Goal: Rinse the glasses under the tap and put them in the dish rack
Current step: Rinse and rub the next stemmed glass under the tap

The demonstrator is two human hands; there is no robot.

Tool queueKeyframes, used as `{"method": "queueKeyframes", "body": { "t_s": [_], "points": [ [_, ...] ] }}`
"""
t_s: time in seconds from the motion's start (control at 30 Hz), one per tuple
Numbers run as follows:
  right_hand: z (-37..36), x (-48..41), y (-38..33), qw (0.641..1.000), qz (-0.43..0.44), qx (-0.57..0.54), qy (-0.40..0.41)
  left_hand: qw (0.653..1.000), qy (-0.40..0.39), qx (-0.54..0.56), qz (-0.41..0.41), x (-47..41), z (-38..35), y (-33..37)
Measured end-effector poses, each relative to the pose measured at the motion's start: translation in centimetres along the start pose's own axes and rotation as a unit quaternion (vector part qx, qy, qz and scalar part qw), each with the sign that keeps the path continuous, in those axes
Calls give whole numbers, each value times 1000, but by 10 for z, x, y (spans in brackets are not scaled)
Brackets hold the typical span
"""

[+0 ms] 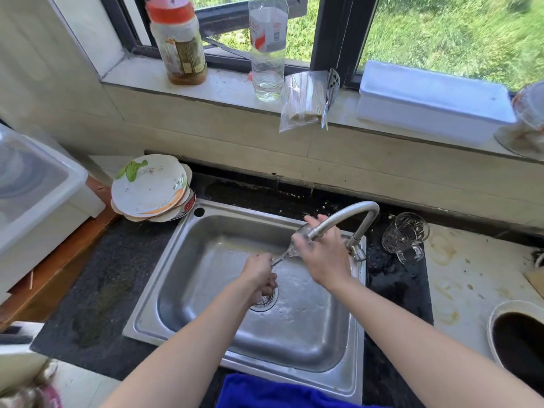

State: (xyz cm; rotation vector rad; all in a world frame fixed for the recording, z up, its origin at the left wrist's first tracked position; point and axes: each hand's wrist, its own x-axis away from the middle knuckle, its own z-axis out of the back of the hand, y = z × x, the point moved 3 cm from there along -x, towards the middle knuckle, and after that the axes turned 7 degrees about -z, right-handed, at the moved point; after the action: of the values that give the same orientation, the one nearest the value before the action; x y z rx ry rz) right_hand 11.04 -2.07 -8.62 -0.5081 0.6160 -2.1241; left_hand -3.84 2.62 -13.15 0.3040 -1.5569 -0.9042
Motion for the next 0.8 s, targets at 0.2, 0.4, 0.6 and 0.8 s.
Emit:
{"method": "queueKeyframes", "body": {
  "t_s": [0.2,0.4,0.6,0.8],
  "points": [
    [-12,-12,26,997,-65,16,-26,984,-111,55,132,15,-6,-16],
    [-17,-1,17,998,-23,-37,-34,974,-131,106,148,18,7,-23],
    [-19,-3,8,791,-380,-436,-198,997,-57,32,-34,9,15,-33],
    [-31,-8,14,633,-456,-603,-165,971,-19,-87,-222,2,17,-25]
  ]
}}
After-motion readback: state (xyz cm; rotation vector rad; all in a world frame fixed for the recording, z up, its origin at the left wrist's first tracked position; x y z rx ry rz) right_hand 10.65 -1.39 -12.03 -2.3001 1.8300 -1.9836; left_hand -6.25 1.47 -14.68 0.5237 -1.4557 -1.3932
